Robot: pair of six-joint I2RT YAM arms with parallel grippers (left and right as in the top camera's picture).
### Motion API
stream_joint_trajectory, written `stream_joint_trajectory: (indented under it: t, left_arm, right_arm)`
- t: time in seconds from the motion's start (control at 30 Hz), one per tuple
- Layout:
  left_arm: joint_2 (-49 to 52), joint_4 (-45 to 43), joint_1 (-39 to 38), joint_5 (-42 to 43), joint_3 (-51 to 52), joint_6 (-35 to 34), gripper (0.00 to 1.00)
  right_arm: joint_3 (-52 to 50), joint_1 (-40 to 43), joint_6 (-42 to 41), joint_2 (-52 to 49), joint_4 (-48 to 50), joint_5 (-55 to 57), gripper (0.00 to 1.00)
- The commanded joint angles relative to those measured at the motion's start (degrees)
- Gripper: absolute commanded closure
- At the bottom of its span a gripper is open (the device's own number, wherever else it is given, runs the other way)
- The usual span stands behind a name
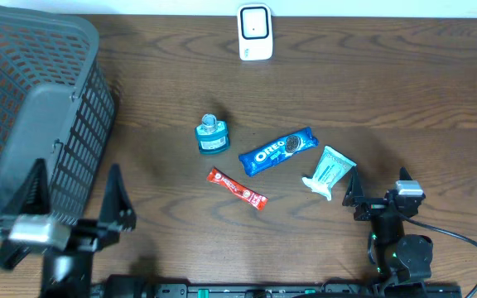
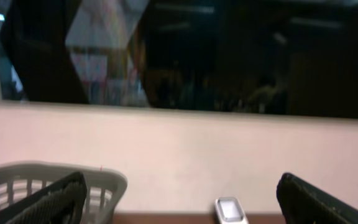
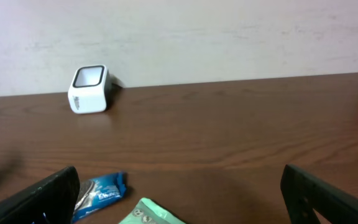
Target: Scan the item barcode
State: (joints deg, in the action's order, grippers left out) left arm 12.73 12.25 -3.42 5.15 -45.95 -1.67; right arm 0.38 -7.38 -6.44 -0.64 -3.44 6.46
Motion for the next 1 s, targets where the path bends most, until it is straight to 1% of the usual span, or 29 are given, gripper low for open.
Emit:
stream_joint_trajectory:
  t: [0.0, 0.1, 0.27, 0.43, 0.77, 0.97]
  left_arm:
    - [-1.4, -4.3, 0.2, -2.2, 8.1, -2.2, 0.02]
    - [-1.5, -9.0, 0.2, -2.2, 13.7, -4.4, 0.02]
    - [-1.5, -12.6, 0.2, -2.2, 22.7, -7.5, 0.02]
    - [-1.5, -17.4, 0.2, -2.9, 31.0, -12.3, 0.02]
    - [-1.5, -17.0, 0.2, -3.2, 36.8, -12.4, 0.02]
    - [-1.4, -13.1, 0.2, -3.0, 37.2, -12.4, 0.02]
  right_arm:
    - [-0.1, -0.5, 0.8, 0.1, -0.2, 0.7, 0.01]
    - [-0.1, -0.5, 0.8, 0.1, -0.2, 0.7, 0.01]
    - [-0.1, -0.5, 0.8, 0.1, -0.2, 0.7, 0.01]
    - [-0.1, -0.5, 0.8, 0.1, -0.2, 0.7, 0.01]
    - [-0.1, -0.5, 0.8, 0.1, -0.2, 0.7, 0.01]
    - [-0.1, -0.5, 0.8, 0.1, -0.2, 0.7, 0.01]
